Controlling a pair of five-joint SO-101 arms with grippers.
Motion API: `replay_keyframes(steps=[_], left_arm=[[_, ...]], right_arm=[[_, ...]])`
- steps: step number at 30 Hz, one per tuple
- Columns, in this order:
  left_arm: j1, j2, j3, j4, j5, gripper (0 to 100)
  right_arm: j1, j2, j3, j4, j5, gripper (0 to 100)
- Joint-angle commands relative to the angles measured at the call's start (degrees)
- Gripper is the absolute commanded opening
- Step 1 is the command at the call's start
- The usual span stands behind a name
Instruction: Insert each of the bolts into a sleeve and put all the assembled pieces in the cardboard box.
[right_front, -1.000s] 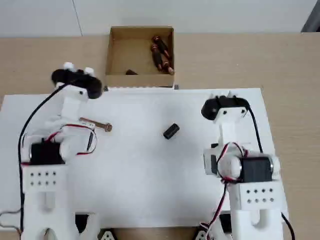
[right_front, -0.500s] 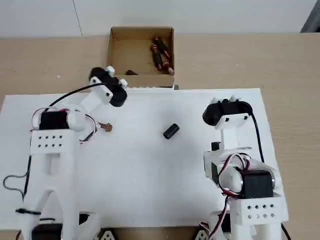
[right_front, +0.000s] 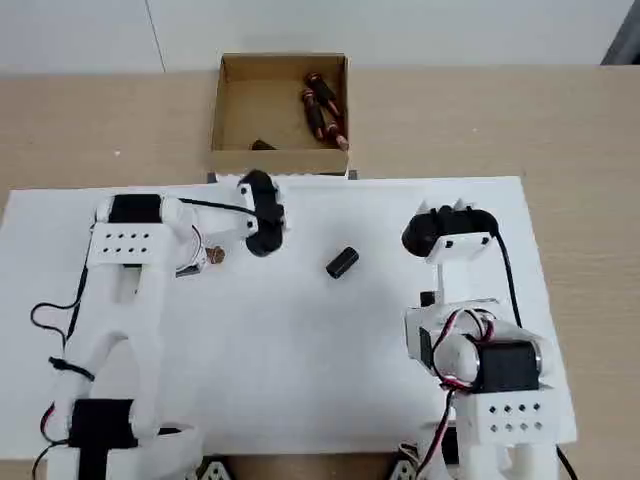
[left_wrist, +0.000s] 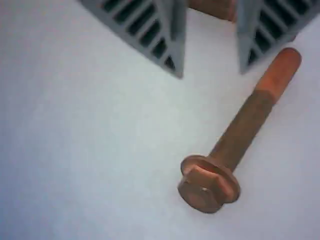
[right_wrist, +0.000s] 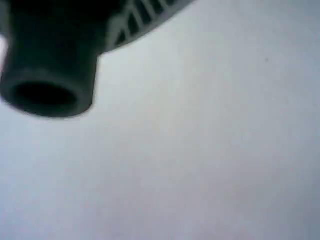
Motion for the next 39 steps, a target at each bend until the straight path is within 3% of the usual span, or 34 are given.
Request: replay_keyframes(steps=[1,19,28,39], left_arm=[[0.18,0.44,-2.95,-1.23,-5.89,8],[-0.62,22.95,-18.07,-3.16,-7.3,11],[-1.41,25.93,-17.89,-3.08,-8.0,11],[-1.05,26.99,-18.59,2.9,-8.09,8]], right_arm=[[0.04,-0.84,-0.35,-1.27,0.09,0.3],[0.13,-0.4,-0.35,-3.03,0.44,0.3],[0.13,-0.4,-0.35,-4.18,0.53,0.3],[0.13,-0.66,-0.35,-4.18,0.53,0.3]])
